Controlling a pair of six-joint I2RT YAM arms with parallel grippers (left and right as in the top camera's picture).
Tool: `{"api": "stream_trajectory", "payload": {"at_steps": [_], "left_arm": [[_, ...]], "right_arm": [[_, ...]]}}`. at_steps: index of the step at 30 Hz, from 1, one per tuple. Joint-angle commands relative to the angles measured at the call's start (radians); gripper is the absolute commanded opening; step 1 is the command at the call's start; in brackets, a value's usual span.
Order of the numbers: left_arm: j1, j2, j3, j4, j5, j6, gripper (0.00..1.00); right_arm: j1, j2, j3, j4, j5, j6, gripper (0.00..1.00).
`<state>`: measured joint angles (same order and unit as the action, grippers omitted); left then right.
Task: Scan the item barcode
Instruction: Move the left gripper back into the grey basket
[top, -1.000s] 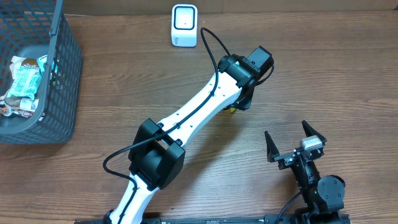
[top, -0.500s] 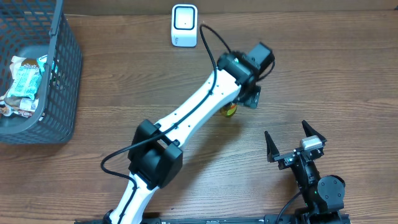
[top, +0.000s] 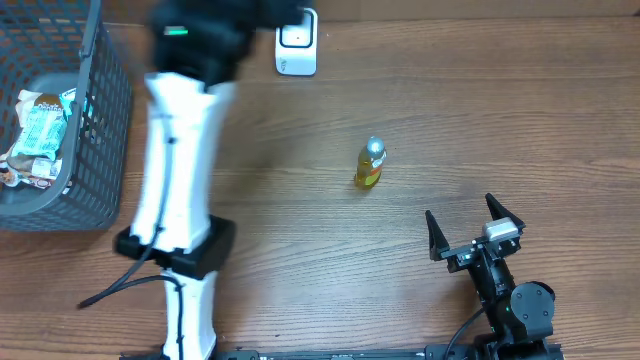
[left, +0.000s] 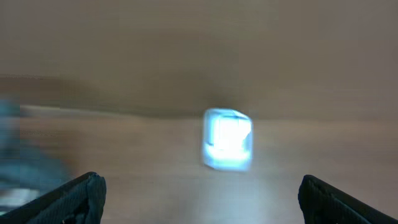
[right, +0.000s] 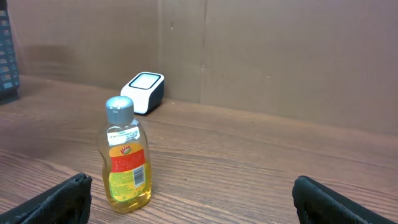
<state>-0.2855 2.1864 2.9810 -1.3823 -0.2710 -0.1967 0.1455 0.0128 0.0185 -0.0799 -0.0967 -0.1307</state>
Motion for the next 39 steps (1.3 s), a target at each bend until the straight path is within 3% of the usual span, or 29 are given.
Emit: {"api": "stream_trajectory", "payload": {"at_steps": [1, 10, 19, 28, 39], "left_arm": [[0.135, -0.012, 0.043, -0.020, -0.038, 0.115, 1.00], [0.499, -0.011, 0.026, -0.125, 0.156, 0.100, 1.00], [0.721, 0.000, -0.010, -0.177, 0.193, 0.085, 1.00], [0.803, 0.002, -0.291, -0.140, 0.275, 0.154, 1.00], [0.816, 0.002, -0.566, 0.013, 0.402, 0.194, 1.00]], "right_arm": [[-0.003, -0.010, -0.011, 0.003, 0.006, 0.002, 1.00], [-0.003, -0.010, -0.011, 0.003, 0.006, 0.002, 1.00], [-0.003, -0.010, -0.011, 0.003, 0.006, 0.002, 1.00], [-0.003, -0.010, -0.011, 0.003, 0.006, 0.002, 1.00], [-0.003, -0.010, -0.011, 0.003, 0.006, 0.002, 1.00]]}}
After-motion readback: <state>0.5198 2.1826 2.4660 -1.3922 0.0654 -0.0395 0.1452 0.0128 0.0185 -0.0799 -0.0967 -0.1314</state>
